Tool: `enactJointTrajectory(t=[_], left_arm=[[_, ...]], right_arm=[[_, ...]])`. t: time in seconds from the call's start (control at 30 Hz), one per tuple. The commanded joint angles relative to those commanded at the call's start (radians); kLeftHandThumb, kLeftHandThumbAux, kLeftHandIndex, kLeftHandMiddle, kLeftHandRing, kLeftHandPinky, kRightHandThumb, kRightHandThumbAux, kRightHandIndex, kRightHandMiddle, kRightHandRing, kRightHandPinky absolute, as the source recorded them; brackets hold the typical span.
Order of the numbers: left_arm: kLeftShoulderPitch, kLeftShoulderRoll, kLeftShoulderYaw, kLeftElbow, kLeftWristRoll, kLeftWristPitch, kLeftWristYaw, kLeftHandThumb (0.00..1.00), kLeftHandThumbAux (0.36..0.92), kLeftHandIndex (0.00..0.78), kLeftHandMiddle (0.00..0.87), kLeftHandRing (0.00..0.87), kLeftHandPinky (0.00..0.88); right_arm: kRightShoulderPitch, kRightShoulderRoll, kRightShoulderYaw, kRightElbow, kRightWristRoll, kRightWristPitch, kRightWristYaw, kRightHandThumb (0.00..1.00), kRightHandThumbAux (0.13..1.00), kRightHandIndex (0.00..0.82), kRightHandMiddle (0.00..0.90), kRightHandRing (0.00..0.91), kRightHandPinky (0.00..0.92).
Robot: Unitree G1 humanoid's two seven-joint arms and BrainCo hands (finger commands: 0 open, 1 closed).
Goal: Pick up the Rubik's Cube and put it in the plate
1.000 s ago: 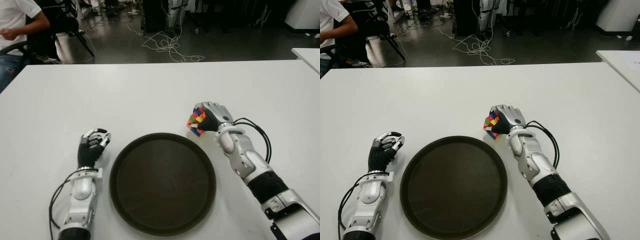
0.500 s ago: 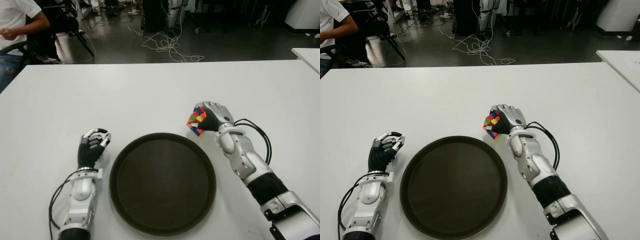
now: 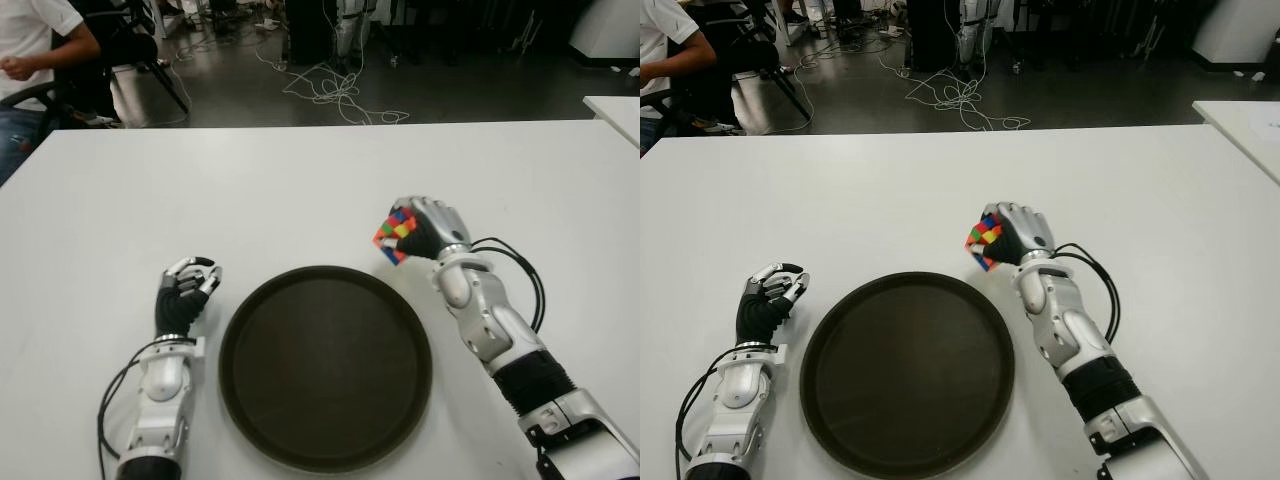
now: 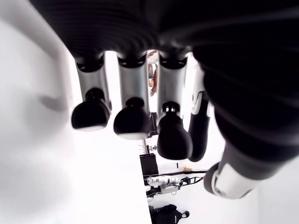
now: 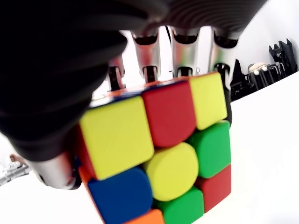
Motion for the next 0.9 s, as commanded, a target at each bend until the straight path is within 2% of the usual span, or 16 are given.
enactJointTrajectory(t=[0.1,0.2,0.33,0.4,0.5,0.7,0.9], left_arm=[[0.001,0.002,-0.002,-0.002,0.000,0.001,-0.003,0.700,0.708,0.442,0.821,0.839,0.816],[0.000,0.005,-0.004,0.003,0.005,-0.007,-0.002,0.699,0.708,0.442,0.822,0.838,0.815],[-0.003,0.007,-0.005,0.011,0.006,-0.015,-0.002,0.699,0.708,0.442,0.822,0.838,0.814],[-0.005,0.009,-0.005,0.021,0.009,-0.024,0.000,0.700,0.708,0.442,0.820,0.837,0.813],[-0.009,0.010,-0.003,0.028,0.008,-0.028,0.002,0.700,0.709,0.442,0.818,0.836,0.812],[-0.007,0.003,0.000,0.012,0.004,0.000,0.011,0.701,0.708,0.442,0.814,0.834,0.810],[-0.004,-0.001,-0.006,-0.013,0.018,0.027,0.031,0.702,0.708,0.442,0.813,0.834,0.813]], right_arm=[[0.035,-0.016,-0.064,-0.054,0.064,-0.038,0.001,0.686,0.731,0.437,0.777,0.792,0.782],[0.060,0.000,-0.118,-0.083,0.127,-0.091,-0.030,0.688,0.730,0.437,0.778,0.793,0.781],[0.075,0.010,-0.146,-0.108,0.162,-0.125,-0.054,0.690,0.729,0.438,0.782,0.798,0.788],[0.095,0.026,-0.162,-0.173,0.181,-0.132,-0.065,0.691,0.728,0.438,0.784,0.802,0.791],[0.111,0.049,-0.173,-0.222,0.200,-0.141,-0.079,0.691,0.728,0.438,0.785,0.804,0.793],[0.140,0.070,-0.203,-0.278,0.271,-0.235,-0.082,0.693,0.725,0.440,0.806,0.820,0.811],[0.195,0.099,-0.178,-0.347,0.317,-0.302,-0.049,0.694,0.723,0.440,0.821,0.833,0.825]])
